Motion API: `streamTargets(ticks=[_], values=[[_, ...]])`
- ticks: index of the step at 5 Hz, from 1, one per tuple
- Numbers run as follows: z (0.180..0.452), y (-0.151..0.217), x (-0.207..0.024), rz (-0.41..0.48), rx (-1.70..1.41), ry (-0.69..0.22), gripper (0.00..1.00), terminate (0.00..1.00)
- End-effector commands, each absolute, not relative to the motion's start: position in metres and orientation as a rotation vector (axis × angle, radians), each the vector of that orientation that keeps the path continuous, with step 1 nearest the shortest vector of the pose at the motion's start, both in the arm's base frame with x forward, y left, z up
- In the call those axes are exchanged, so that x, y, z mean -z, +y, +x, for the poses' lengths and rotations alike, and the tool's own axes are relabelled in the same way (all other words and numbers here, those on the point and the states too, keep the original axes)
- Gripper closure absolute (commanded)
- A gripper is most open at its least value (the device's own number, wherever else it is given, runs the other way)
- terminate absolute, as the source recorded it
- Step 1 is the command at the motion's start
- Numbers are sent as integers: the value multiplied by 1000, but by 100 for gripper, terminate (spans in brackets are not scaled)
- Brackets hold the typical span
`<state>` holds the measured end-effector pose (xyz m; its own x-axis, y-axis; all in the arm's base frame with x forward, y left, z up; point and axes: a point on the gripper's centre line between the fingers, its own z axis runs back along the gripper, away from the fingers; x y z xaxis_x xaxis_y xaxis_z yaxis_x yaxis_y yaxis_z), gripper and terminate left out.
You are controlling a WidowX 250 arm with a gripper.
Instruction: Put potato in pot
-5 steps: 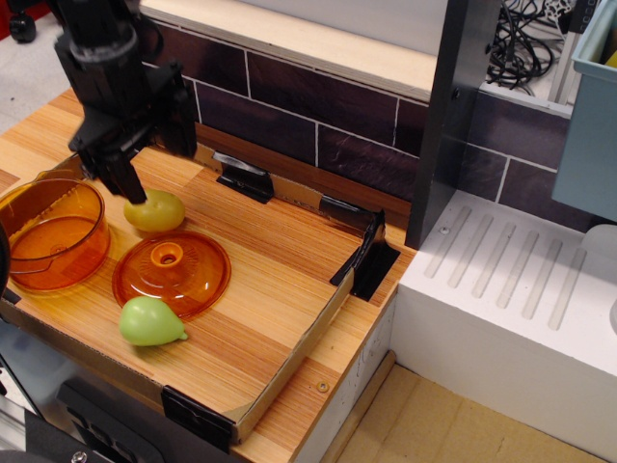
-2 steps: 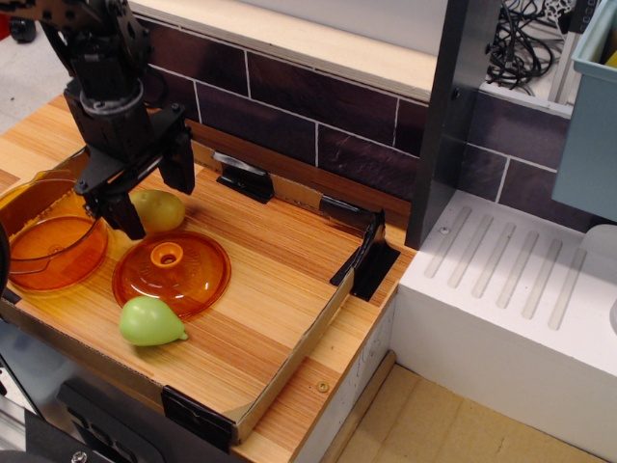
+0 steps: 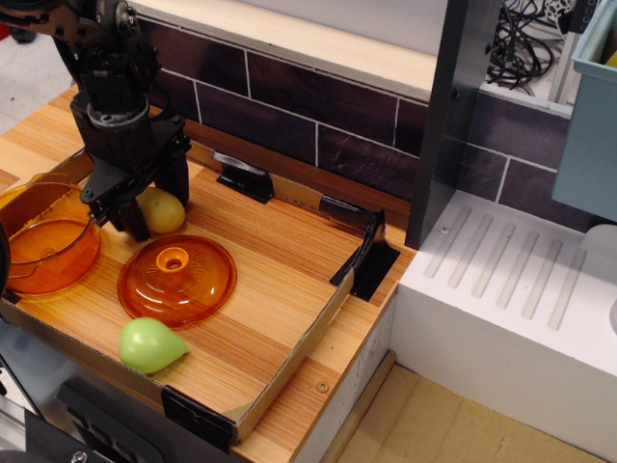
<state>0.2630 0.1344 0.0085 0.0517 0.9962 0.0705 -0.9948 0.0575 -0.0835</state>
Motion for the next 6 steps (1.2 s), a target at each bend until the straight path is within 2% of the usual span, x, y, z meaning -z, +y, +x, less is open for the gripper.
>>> streamTargets(ticks=[1,2,3,4,6], values=[[282,145,-58,-56,-1528,-164,100,0],[280,141,-91,-97,-1530,-164,100,0],[260,143,-113,-121,-1498,-124,100,0],[227,162,-122,-125,-1459,-98,100,0],[199,197,-105,-96,-1425,-80,100,0]])
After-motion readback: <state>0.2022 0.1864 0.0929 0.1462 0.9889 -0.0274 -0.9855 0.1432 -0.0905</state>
